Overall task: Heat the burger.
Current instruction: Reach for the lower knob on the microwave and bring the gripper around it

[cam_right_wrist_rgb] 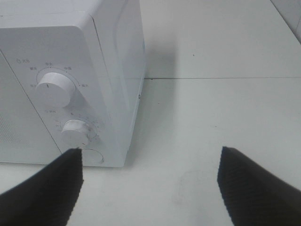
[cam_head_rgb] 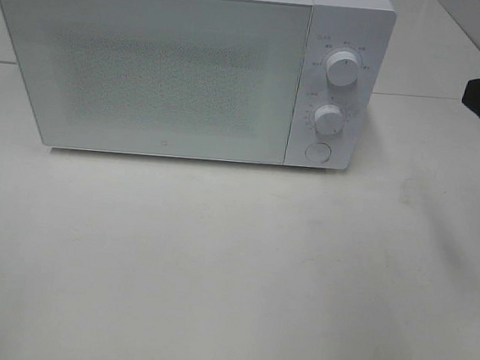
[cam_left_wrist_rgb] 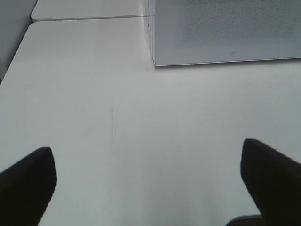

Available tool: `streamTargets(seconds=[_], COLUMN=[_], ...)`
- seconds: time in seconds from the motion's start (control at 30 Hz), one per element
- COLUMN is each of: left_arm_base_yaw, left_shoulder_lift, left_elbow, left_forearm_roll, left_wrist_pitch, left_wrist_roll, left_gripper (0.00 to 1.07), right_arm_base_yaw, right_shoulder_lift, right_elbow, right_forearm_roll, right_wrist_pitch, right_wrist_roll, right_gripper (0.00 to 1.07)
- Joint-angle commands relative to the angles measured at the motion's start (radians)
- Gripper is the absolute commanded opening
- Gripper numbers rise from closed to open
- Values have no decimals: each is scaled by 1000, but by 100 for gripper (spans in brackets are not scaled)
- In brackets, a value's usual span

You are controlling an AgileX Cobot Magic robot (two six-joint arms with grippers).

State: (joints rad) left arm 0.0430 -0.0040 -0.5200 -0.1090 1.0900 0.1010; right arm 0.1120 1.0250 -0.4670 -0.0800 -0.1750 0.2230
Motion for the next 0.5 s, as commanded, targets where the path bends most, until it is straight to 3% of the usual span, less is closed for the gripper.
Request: streamTargets(seconds=[0.03, 0.13, 0.2, 0.37, 0.5], left_arm_base_yaw=[0, 0, 0, 0, 0], left_shoulder_lift=[-18, -18, -18, -18, -18], left_elbow=[2, 2, 2, 2, 2], left_forearm_roll=[-3, -3, -3, -3, -3], left_wrist_pitch=[-15, -15, -15, -15, -15], left_wrist_roll=[-4, -4, -4, -4, -4], left_gripper=[100, 100, 100, 100, 100], right_arm_base_yaw=[-3, -3, -3, 6, 98], right_shoulder_lift=[33, 41, 69, 99, 145], right_elbow=[77, 100, 174, 222, 244], right_forearm_roll=[-4, 0, 59, 136, 291], right_wrist_pitch=[-210, -263, -428, -534, -610], right_wrist_roll=[-5, -14, -81, -134, -263], right_gripper=[76, 76, 76, 76, 76])
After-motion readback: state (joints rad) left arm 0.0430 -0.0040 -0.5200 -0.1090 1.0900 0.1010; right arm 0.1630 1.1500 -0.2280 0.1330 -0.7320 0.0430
